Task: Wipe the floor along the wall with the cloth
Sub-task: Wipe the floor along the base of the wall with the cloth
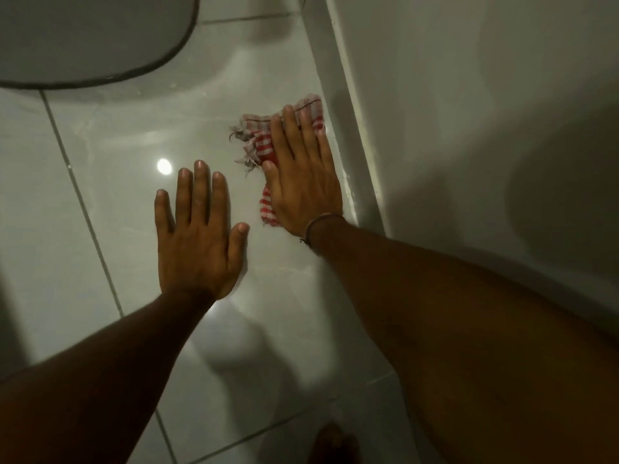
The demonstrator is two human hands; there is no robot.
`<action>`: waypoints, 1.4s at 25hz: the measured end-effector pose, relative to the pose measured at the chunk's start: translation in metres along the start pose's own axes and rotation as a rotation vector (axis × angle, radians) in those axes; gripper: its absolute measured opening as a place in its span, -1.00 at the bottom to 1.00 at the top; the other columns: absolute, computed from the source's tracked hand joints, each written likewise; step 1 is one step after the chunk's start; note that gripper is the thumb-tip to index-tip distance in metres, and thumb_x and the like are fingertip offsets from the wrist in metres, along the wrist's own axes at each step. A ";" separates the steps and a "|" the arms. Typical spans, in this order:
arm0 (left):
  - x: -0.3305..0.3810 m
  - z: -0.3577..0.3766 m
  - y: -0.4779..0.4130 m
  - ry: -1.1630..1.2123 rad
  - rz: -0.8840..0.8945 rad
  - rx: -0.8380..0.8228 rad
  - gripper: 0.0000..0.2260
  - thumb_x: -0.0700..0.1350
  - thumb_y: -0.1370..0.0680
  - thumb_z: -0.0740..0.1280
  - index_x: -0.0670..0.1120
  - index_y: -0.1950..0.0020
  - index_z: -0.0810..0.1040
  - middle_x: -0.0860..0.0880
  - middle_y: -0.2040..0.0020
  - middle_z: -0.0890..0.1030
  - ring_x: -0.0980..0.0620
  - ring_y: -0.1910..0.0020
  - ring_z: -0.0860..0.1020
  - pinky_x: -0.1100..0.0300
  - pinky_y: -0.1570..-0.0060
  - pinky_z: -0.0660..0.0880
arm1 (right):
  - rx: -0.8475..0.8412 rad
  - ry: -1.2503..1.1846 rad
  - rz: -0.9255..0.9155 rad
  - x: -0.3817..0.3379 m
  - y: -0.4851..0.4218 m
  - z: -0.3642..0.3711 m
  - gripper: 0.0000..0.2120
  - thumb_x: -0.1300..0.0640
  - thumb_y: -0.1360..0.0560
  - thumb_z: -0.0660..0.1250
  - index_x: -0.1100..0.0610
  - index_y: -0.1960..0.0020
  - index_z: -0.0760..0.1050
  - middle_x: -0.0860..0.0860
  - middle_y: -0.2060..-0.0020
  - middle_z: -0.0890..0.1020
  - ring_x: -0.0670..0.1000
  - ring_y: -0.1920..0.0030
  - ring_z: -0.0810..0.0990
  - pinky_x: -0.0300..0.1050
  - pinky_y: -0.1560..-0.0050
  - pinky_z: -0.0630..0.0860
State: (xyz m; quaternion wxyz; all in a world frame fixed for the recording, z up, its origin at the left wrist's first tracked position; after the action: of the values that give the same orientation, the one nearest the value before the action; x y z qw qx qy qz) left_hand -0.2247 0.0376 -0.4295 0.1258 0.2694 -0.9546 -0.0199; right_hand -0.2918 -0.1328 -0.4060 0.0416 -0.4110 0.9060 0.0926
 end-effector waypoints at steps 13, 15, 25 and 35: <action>-0.003 0.003 0.001 -0.009 0.030 0.050 -0.26 0.23 -0.73 -0.06 -0.15 -0.81 -0.05 -0.19 -0.83 -0.09 -0.20 -0.81 -0.10 -0.31 -0.73 -0.10 | 0.018 -0.034 0.140 0.021 -0.017 -0.004 -0.36 -0.05 -0.71 0.00 0.20 -0.70 -0.02 0.17 -0.71 0.07 0.14 -0.72 0.00 0.13 -0.71 -0.03; -0.003 0.002 0.001 -0.014 0.026 0.058 -0.26 0.23 -0.73 -0.07 -0.15 -0.81 -0.04 -0.19 -0.83 -0.08 -0.20 -0.81 -0.09 -0.32 -0.72 -0.09 | -0.007 -0.041 0.113 0.024 0.000 0.001 -0.36 -0.05 -0.71 0.04 0.19 -0.70 -0.01 0.17 -0.71 0.08 0.15 -0.72 0.00 0.11 -0.72 -0.07; -0.002 0.001 -0.001 0.021 0.021 0.044 -0.26 0.23 -0.73 -0.04 -0.13 -0.81 -0.10 -0.19 -0.83 -0.10 -0.18 -0.81 -0.13 -0.30 -0.73 -0.11 | -0.030 0.008 0.160 0.032 0.059 0.010 -0.35 -0.06 -0.71 0.06 0.16 -0.71 -0.03 0.13 -0.71 0.07 0.13 -0.72 0.00 0.04 -0.69 -0.14; 0.000 0.001 0.000 0.026 0.017 0.051 -0.29 0.21 -0.75 -0.05 -0.14 -0.80 -0.11 -0.21 -0.82 -0.09 -0.18 -0.81 -0.12 -0.23 -0.75 -0.14 | 0.001 -0.108 0.248 0.036 0.136 0.014 -0.36 -0.02 -0.68 0.04 0.18 -0.70 0.05 0.14 -0.70 0.13 0.13 -0.71 0.07 0.09 -0.71 -0.01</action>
State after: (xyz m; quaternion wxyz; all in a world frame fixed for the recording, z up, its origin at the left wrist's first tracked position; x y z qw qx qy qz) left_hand -0.2250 0.0376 -0.4304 0.1313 0.2646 -0.9553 0.0092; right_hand -0.4180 -0.0684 -0.4067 0.0788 -0.2901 0.9464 0.1185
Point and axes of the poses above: each hand's wrist, its own y-axis away from the middle knuckle, its own z-axis out of the palm, x = y × z, the point moved 9 cm from there along -y, towards the middle knuckle
